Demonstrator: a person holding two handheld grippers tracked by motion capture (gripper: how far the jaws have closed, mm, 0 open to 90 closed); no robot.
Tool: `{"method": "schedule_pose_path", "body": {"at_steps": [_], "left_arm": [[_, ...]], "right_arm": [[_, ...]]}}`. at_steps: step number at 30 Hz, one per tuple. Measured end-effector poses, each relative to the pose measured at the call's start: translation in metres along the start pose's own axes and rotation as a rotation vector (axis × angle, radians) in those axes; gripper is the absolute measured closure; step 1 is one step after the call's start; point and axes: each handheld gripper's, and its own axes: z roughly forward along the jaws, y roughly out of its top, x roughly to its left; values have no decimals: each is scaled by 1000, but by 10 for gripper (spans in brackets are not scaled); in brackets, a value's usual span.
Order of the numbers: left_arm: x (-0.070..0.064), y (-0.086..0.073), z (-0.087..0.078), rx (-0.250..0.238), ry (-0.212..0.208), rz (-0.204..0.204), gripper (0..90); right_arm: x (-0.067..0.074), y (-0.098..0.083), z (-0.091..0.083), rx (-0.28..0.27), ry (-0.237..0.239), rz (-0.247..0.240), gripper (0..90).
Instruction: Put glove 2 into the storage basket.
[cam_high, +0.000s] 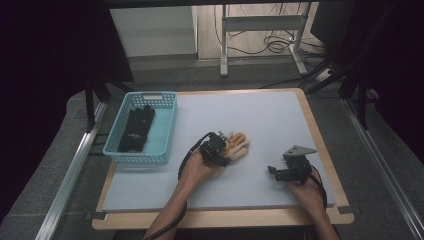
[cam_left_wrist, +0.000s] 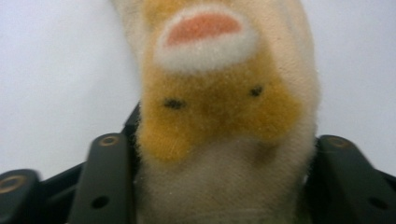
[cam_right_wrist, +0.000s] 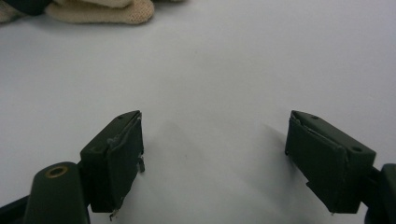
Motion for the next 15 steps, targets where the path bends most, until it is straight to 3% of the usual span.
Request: {"method": "schedule_pose_path", "body": {"at_steps": [8,15], "left_arm": [[3,3,-6,3,-16,-24,535],[14,12,-34,-28,11,-49,535]], "right_arm": [[0,0,0,0,0,0,190],[0,0,0,0,1,1,190]]}}
